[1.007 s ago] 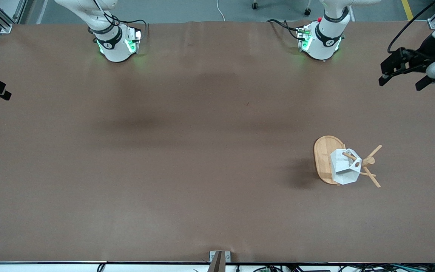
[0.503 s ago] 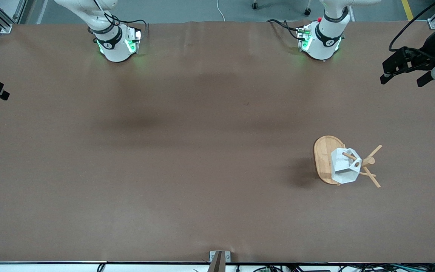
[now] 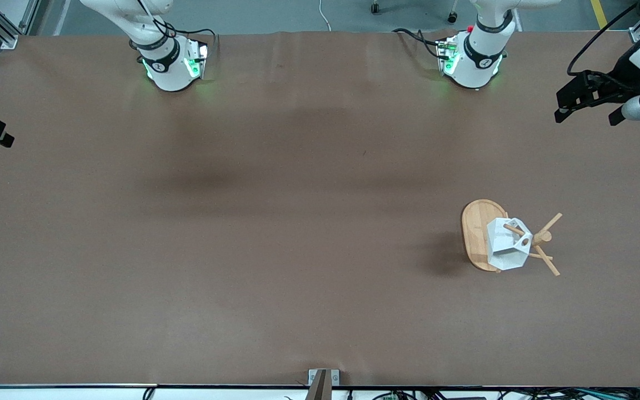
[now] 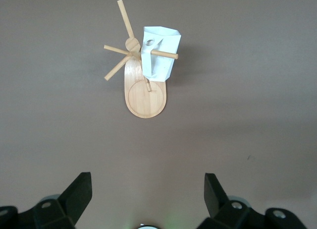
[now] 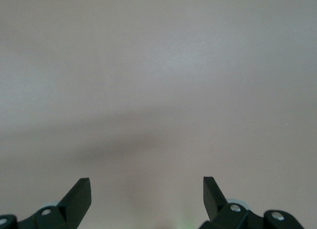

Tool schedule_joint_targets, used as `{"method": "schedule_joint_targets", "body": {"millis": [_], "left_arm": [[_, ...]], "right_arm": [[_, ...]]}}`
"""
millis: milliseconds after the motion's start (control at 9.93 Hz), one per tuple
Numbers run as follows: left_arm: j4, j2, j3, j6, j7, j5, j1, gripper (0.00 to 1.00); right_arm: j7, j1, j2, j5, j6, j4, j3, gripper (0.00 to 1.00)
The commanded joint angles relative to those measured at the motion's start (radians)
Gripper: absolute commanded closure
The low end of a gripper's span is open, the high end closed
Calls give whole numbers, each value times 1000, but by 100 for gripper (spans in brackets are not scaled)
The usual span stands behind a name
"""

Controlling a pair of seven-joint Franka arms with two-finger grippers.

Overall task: Hang cup on rack
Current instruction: 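Open the left gripper and raise it away from the rack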

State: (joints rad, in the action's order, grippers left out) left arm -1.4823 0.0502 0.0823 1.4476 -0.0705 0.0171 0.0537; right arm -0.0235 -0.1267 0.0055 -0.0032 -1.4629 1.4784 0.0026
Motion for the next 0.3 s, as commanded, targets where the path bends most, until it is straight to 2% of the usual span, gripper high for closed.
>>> {"method": "schedule_joint_targets", "body": {"millis": [0,201], "left_arm": [[-49,17,5,-3,0,-23,2,0],[-49,17,5,-3,-3,-23,2,0]], "right_arm": [[10,10,2,-11,7,-10,-7,0],[10,10,2,-11,9,-10,-9,0]]}}
